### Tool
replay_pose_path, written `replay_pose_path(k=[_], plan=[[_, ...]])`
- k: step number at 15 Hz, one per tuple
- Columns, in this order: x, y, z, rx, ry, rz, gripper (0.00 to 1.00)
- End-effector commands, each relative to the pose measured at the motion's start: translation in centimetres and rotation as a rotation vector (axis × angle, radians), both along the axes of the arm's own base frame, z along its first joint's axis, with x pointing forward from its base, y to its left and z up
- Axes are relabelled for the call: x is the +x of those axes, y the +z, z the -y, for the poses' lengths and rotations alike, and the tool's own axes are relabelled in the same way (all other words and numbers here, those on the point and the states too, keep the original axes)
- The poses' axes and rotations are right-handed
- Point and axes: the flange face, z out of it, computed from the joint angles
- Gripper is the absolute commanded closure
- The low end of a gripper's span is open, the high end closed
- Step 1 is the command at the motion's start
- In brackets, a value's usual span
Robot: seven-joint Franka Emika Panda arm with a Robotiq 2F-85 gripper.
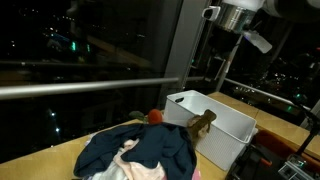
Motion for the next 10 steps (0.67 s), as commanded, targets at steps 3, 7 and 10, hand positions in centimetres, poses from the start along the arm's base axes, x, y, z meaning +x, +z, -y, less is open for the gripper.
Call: replay_pose_path(k=[3, 7, 10], plan=[[0.0, 0.1, 0.0, 0.000, 0.000, -0.001, 0.00], [-0.3, 0.2, -1.7, 0.012, -0.002, 0.008, 0.00], [-1.2, -0.3, -6.3, 0.044, 0.011, 0.038, 0.00]])
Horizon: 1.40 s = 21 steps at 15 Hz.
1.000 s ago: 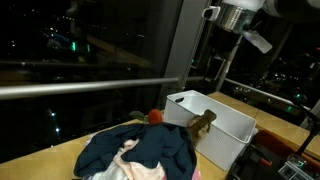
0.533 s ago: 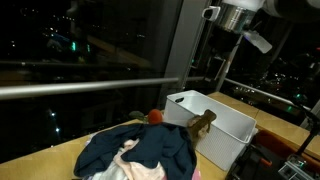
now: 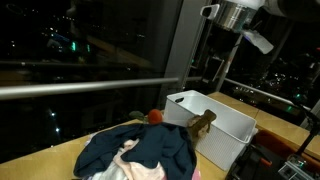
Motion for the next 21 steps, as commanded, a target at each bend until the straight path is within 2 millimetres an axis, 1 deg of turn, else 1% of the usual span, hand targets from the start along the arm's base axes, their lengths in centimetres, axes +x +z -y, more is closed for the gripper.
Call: replay_pose_path(k=[1, 2, 3, 4, 5, 6, 7, 8, 10, 13, 14, 15, 18, 21], plan=[[-1.0, -0.8, -6.3, 0.045, 0.006, 0.033, 0.00], [-1.5, -1.4, -8.2, 0.056, 0.005, 0.039, 0.00], [-2.0, -2.5, -10.6, 0.068, 0.007, 0.048, 0.00], [-2.5, -3.3, -12.4, 0.076, 0.011, 0.057, 0.00], [-2.8, -4.7, -14.2, 0.079, 0.018, 0.071, 0.00], [-3.0, -5.6, -15.6, 0.078, 0.026, 0.086, 0.00], [-2.9, -7.2, -16.5, 0.060, 0.031, 0.103, 0.00], [-2.7, -8.4, -17.1, 0.049, 0.036, 0.109, 0.00], [-2.0, -11.0, -17.4, 0.025, 0.014, 0.100, 0.00], [-1.1, -15.0, -17.6, 0.006, -0.011, 0.065, 0.00], [-1.0, -16.6, -17.4, 0.014, -0.024, 0.035, 0.00], [-0.7, -17.9, -17.6, 0.026, -0.031, 0.015, 0.00], [-0.7, -22.8, -18.3, 0.068, -0.059, -0.048, 0.00], [-0.6, -27.8, -17.8, 0.109, -0.107, -0.105, 0.00]])
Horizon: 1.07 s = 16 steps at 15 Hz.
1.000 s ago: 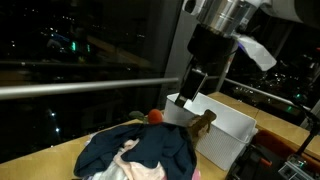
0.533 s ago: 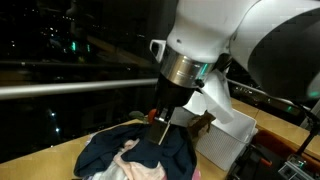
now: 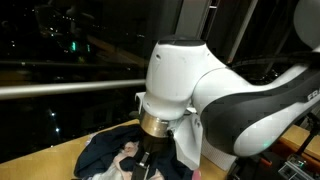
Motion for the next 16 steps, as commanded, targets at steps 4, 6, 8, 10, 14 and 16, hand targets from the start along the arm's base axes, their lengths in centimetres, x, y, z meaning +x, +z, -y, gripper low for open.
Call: replay_pose_path(k=[4, 6, 8, 10, 14, 16], plan=[[0.1, -9.1, -0.1, 0.084, -0.072, -0.080, 0.00], [-0.4, -9.6, -0.6, 0.108, -0.083, -0.095, 0.26], [-0.8, -8.5, -0.7, 0.139, -0.098, -0.097, 0.39], [-1.2, -6.9, -1.1, 0.153, -0.112, -0.087, 0.54], [-2.7, -3.6, -1.8, 0.180, -0.123, -0.058, 0.83], [-3.5, -1.7, -2.1, 0.188, -0.129, -0.035, 0.99]])
